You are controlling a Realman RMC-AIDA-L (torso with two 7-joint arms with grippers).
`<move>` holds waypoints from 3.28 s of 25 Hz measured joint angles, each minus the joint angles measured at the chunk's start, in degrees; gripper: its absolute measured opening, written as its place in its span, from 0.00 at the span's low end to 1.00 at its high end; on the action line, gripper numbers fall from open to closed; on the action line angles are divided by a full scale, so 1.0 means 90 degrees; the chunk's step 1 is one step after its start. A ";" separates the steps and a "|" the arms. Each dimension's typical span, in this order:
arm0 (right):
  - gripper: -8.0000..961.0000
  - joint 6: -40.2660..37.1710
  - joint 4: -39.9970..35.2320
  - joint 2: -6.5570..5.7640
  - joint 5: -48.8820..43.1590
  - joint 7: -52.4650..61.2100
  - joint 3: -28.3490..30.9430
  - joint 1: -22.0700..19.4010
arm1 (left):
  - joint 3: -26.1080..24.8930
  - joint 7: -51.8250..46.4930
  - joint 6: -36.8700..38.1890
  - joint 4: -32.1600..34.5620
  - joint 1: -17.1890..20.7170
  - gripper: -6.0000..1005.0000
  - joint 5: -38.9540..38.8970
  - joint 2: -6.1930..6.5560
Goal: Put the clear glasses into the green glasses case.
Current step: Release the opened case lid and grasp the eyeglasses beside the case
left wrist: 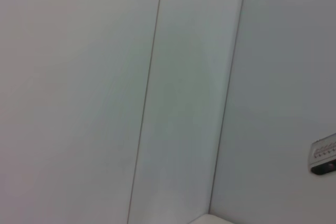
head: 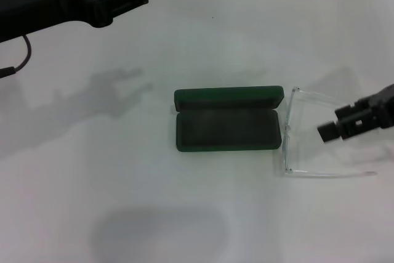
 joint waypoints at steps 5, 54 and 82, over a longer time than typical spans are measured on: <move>0.86 -0.1175 0.0064 -0.0200 -0.0204 -0.0865 -0.0030 0.0648 | -0.0003 0.0293 0.0001 -0.0282 -0.0022 0.43 -0.0182 0.0002; 0.59 0.0234 -0.0555 0.0285 -0.3541 -0.9313 -0.3561 0.2087 | -0.0444 0.1978 0.0213 -0.2920 -0.0006 0.43 -0.2132 0.0012; 0.59 0.2010 0.1228 0.0322 -0.3049 -1.0720 -0.3750 0.2370 | -0.0658 0.2362 0.0235 -0.3588 -0.0192 0.43 -0.2183 0.0012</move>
